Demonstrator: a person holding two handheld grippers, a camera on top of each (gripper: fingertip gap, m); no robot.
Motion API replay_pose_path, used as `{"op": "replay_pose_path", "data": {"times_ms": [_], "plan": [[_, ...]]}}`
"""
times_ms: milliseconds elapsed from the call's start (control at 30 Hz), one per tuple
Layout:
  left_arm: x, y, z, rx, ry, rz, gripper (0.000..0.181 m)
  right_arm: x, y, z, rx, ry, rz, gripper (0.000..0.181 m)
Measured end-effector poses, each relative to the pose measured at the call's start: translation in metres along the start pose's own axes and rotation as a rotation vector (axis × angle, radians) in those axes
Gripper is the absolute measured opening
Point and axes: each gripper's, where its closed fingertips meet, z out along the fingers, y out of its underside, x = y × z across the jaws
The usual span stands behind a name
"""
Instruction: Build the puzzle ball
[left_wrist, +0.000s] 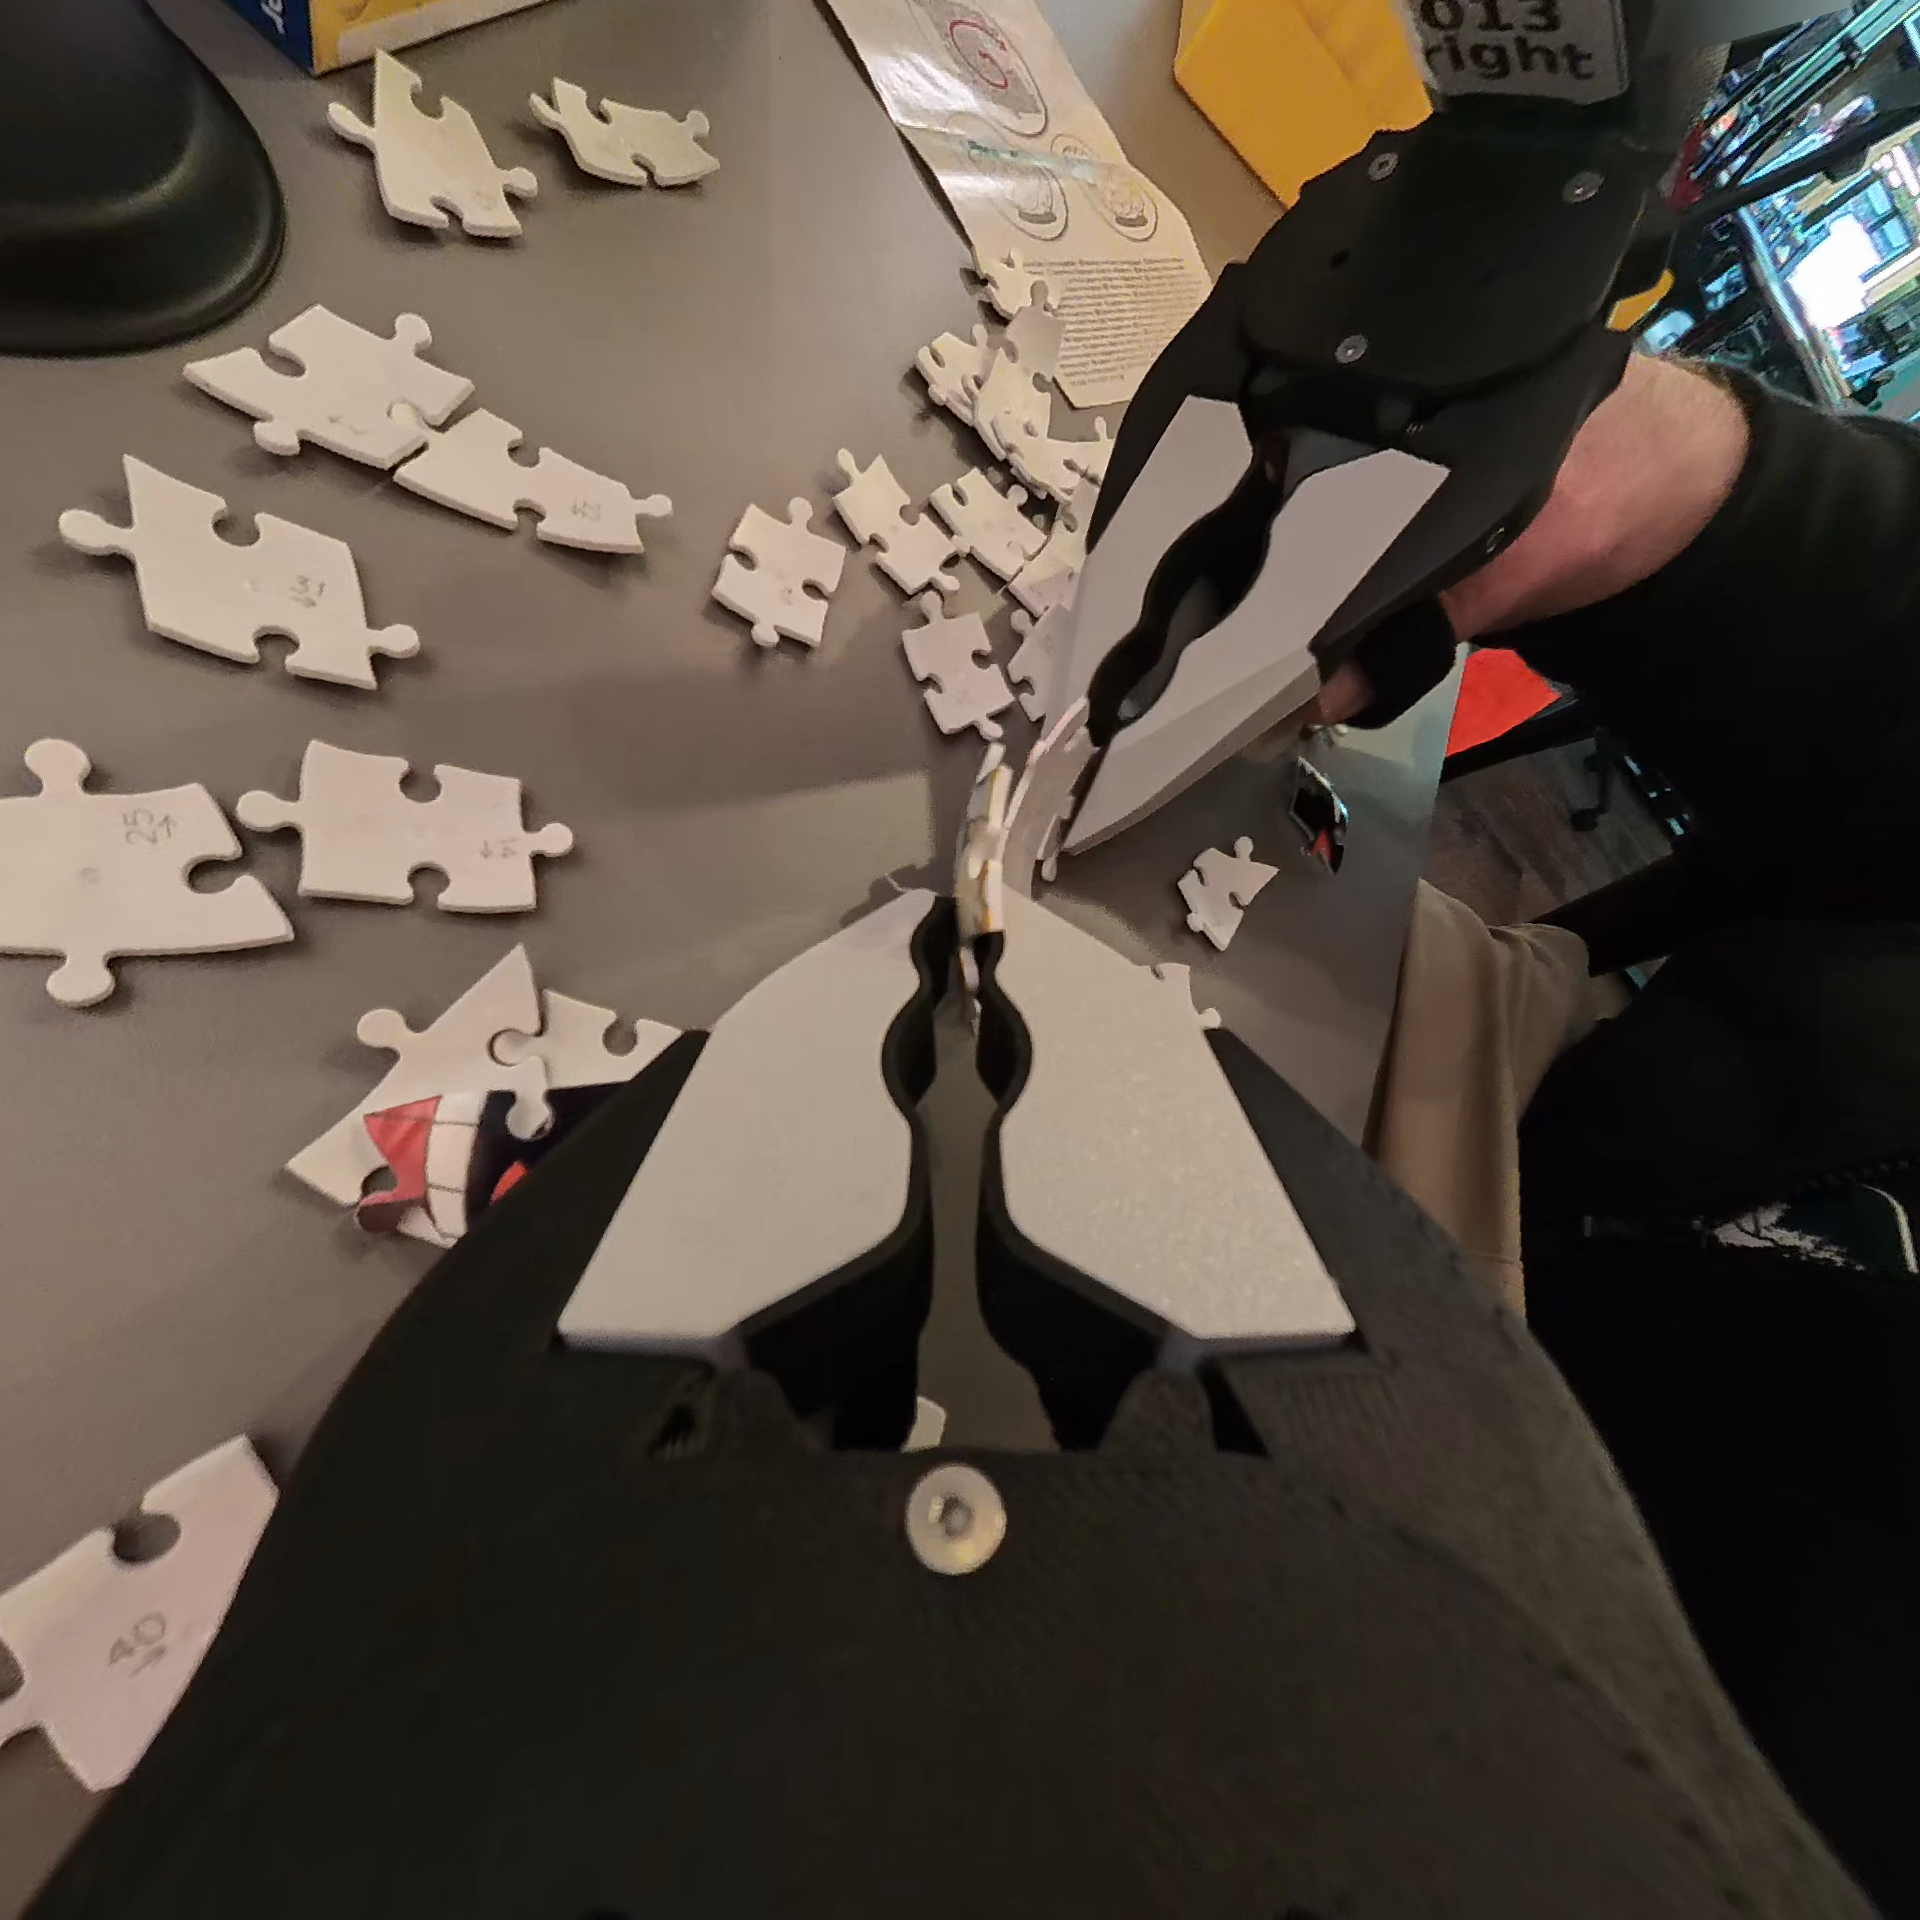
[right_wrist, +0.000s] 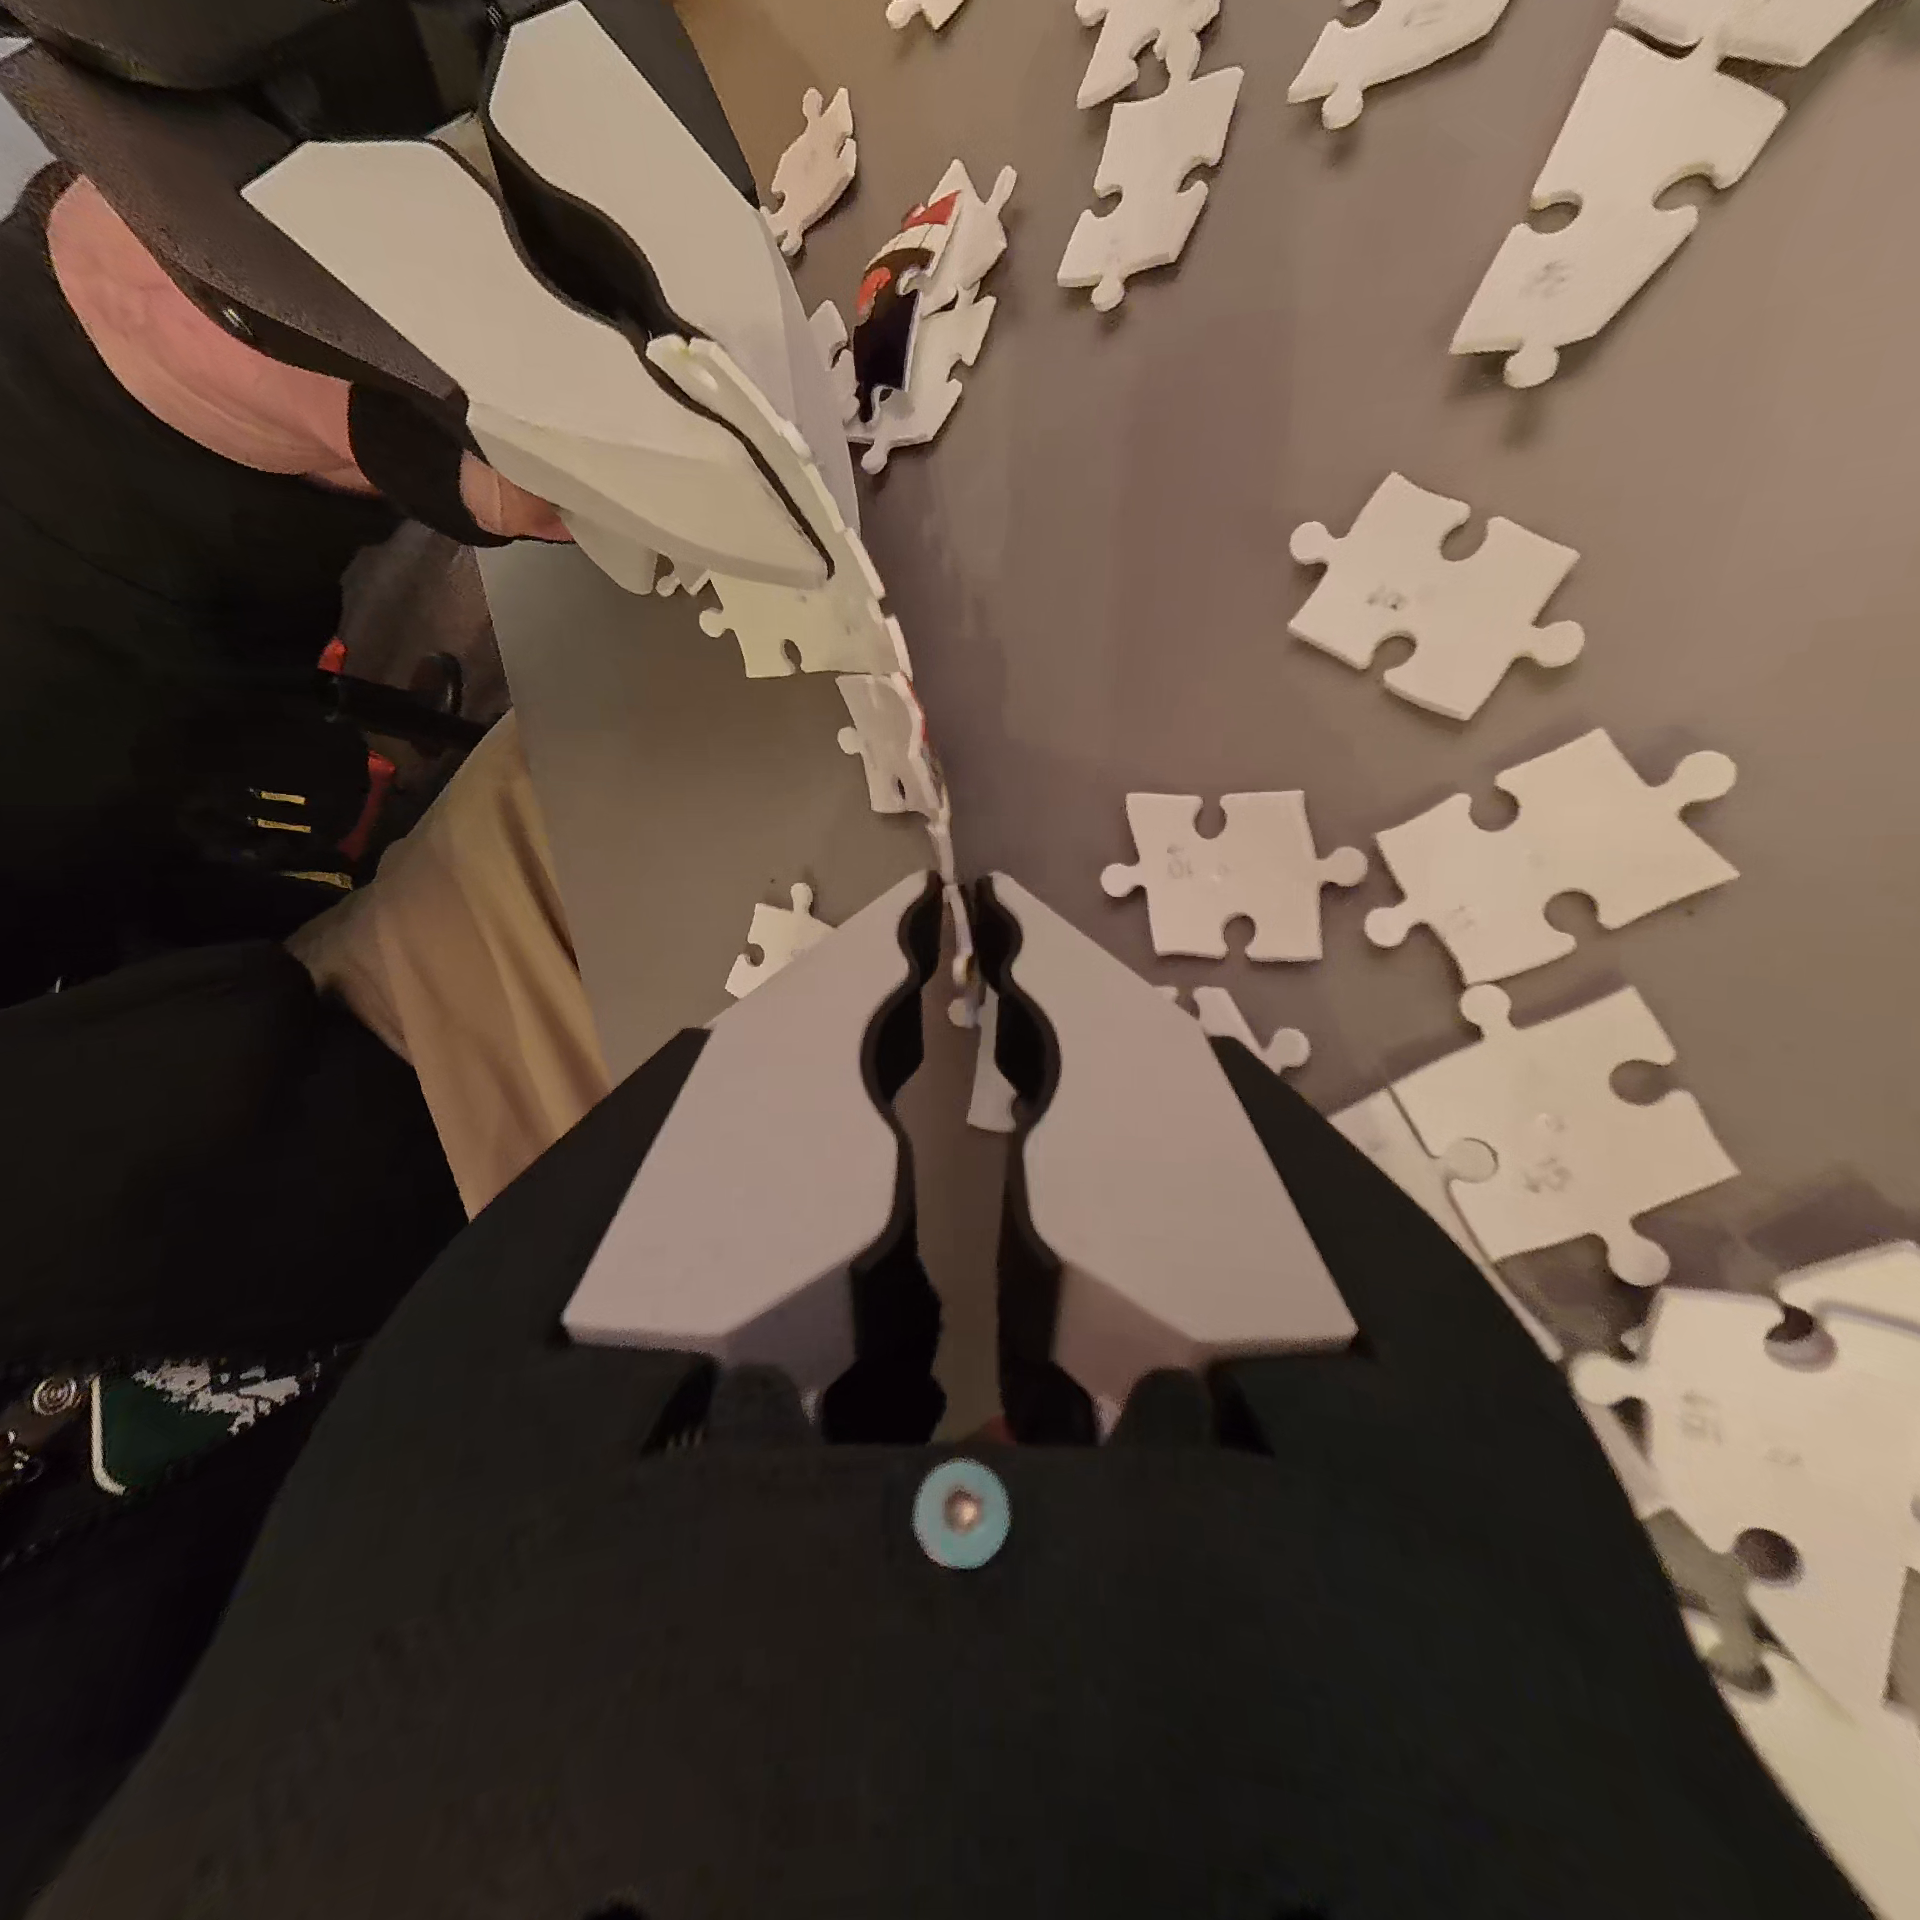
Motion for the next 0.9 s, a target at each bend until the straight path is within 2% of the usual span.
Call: {"op": "replay_pose_path", "data": {"times_ms": [367,567,633,900], "plan": [[-0.0012,-0.0012,-0.0018,0.010,-0.013,-0.001,0.002,-0.0014,-0.0035,0.0028,0.046,-0.040,0.049,0.000],[-0.0035,-0.0019,-0.0033,0.025,-0.006,-0.025,0.002,-0.0038,-0.0071,0.0038,0.079,-0.075,0.041,0.006],[-0.0041,-0.0015,-0.0033,0.026,-0.002,-0.030,0.002,-0.0032,-0.0072,0.0042,0.082,-0.080,0.038,0.001],[-0.0040,-0.0010,-0.0037,0.026,0.014,-0.020,0.002,-0.0016,-0.0078,0.0054,0.086,-0.087,0.042,0.001]]}}
